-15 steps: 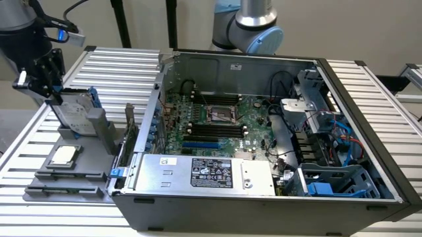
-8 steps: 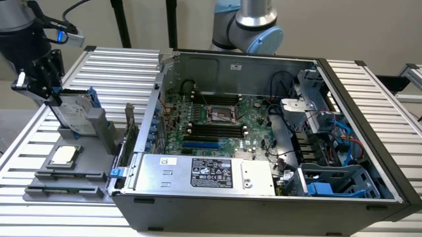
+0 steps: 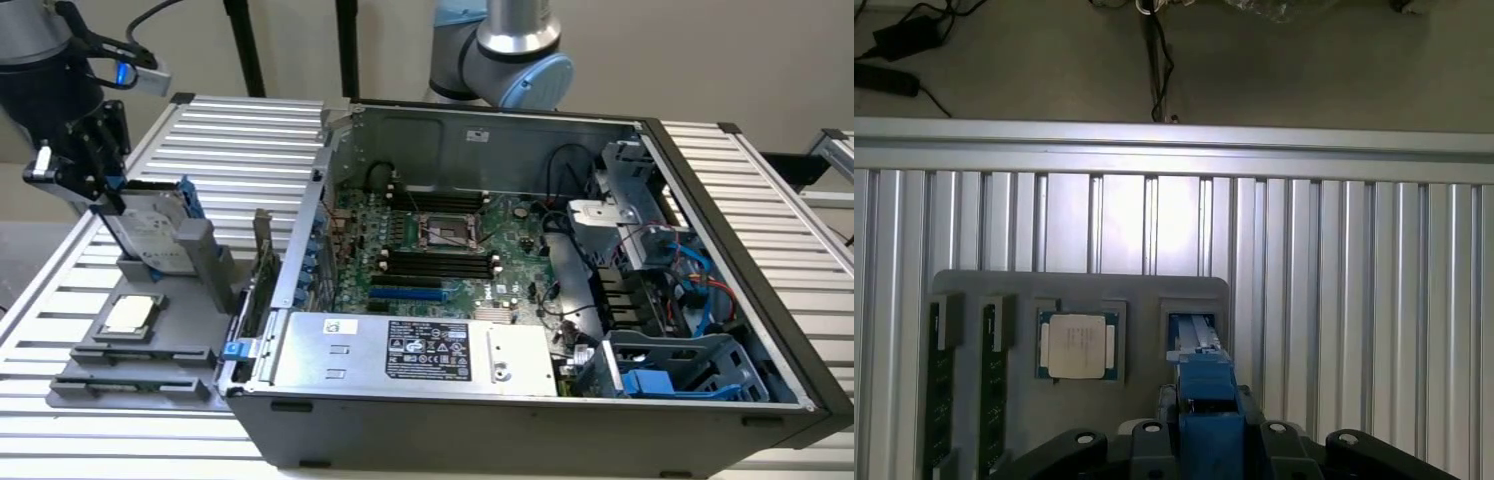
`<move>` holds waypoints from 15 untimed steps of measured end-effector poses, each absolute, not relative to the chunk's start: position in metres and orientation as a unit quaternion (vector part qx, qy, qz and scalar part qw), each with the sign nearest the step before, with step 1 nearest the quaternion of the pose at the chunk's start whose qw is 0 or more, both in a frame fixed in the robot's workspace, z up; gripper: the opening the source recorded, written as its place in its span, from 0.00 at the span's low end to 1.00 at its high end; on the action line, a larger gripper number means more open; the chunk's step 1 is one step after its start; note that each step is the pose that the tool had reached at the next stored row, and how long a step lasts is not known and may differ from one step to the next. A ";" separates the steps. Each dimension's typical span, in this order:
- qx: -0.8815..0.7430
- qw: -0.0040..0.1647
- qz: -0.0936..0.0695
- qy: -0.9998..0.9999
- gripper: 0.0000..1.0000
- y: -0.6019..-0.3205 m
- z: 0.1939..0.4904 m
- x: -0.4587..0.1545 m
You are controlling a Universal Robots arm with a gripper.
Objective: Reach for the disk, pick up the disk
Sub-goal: 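Pick up the disk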
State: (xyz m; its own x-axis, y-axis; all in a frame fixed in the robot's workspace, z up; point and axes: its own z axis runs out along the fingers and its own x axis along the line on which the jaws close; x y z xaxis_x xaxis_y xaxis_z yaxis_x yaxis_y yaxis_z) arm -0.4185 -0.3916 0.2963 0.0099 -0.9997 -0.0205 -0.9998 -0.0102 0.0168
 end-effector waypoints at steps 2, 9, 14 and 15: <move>-0.711 0.001 0.013 0.703 0.33 -0.392 0.296 -0.419; -0.711 0.001 0.013 0.703 0.33 -0.392 0.298 -0.419; -0.711 0.001 0.013 0.703 0.33 -0.392 0.308 -0.418; -0.711 0.001 0.013 0.703 0.33 -0.392 0.312 -0.418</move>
